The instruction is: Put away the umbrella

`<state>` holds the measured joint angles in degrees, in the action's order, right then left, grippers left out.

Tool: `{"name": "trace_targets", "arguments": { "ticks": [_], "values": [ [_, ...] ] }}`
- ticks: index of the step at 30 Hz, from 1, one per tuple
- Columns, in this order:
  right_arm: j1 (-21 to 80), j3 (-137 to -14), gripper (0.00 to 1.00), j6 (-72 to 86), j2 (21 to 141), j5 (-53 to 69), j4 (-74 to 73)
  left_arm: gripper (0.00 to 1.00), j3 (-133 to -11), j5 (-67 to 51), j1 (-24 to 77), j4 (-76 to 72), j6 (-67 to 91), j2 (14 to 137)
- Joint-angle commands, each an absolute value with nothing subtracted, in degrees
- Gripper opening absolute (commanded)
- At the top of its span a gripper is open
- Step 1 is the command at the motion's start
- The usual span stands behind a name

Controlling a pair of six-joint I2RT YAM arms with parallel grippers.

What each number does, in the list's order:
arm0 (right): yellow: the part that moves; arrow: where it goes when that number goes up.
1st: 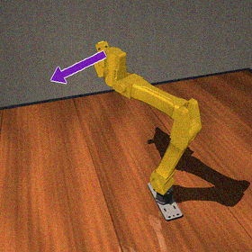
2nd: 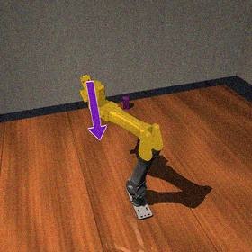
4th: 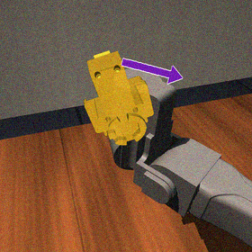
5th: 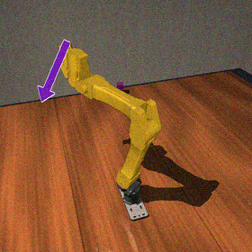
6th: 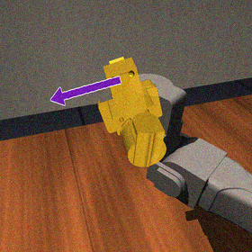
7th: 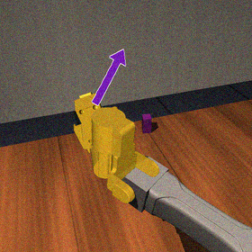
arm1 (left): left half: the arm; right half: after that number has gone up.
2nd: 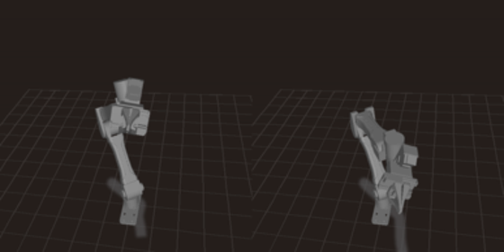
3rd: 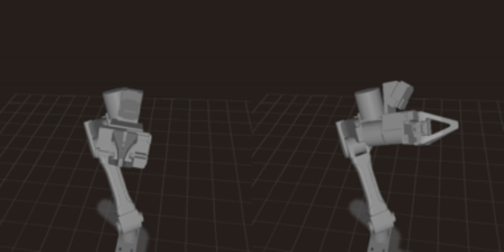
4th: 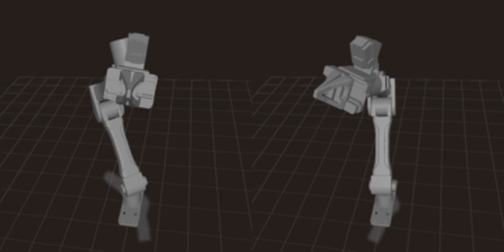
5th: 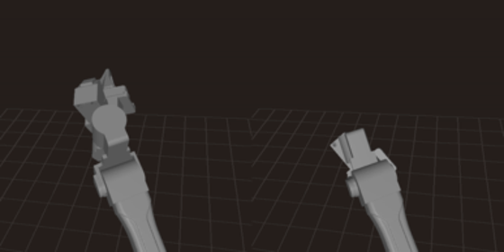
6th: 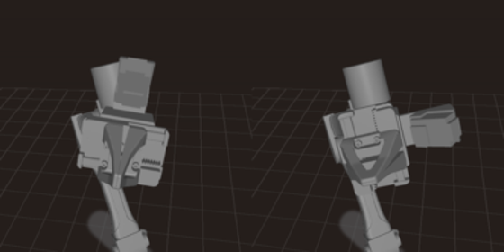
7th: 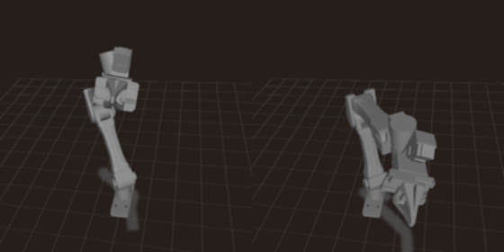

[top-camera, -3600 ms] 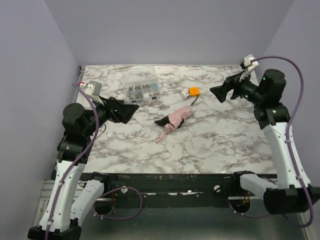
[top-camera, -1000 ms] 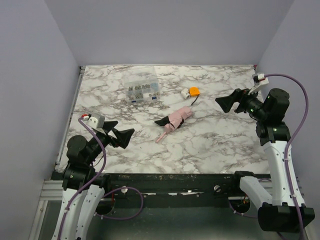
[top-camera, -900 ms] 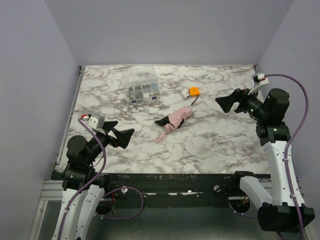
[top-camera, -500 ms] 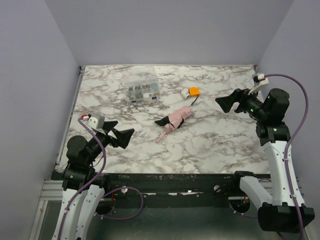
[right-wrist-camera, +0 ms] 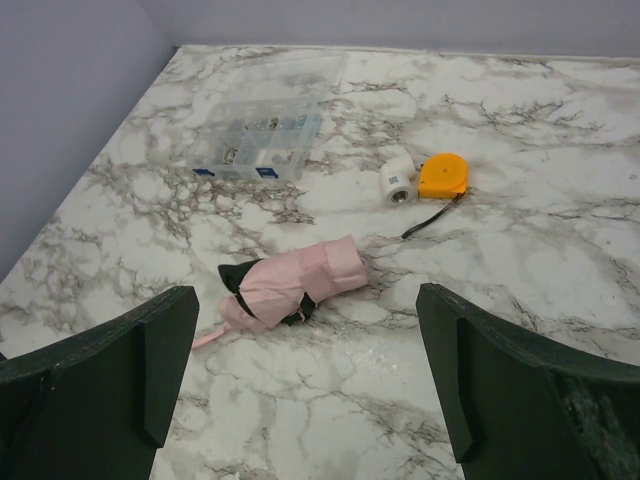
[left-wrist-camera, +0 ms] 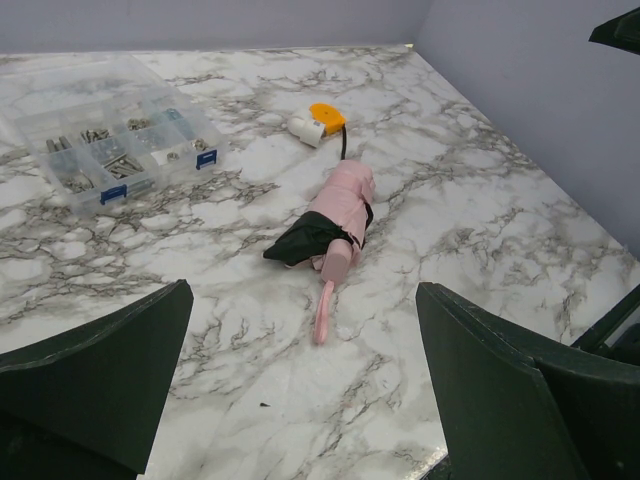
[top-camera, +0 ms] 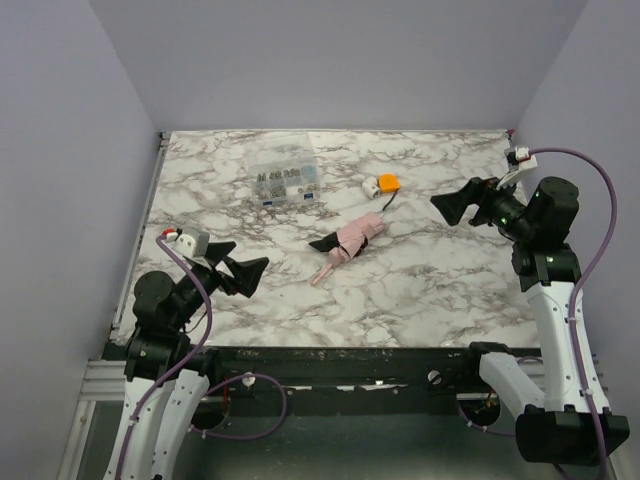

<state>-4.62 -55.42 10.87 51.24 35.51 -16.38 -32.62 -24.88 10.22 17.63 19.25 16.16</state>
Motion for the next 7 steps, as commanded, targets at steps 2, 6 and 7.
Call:
{"name": "trace_targets", "arguments": {
  "ticks": [2, 6, 7],
  "values": [
    [-5.16, -54.89, 1.00, 10.37, 50.47, 36.74, -15.58, 0.99, -32.50, -23.70, 9.93, 16.79, 18.29, 15.75],
    [-5.10, -55.04, 1.00, 9.92, 50.45, 34.78, -15.68, 0.98, -32.52, -23.47, 9.94, 16.93, 18.28, 15.78],
    [-5.14, -55.23, 1.00, 9.67, 50.47, 34.20, -15.81, 0.99, -32.59, -23.43, 9.93, 16.96, 18.20, 15.80]
  ]
}}
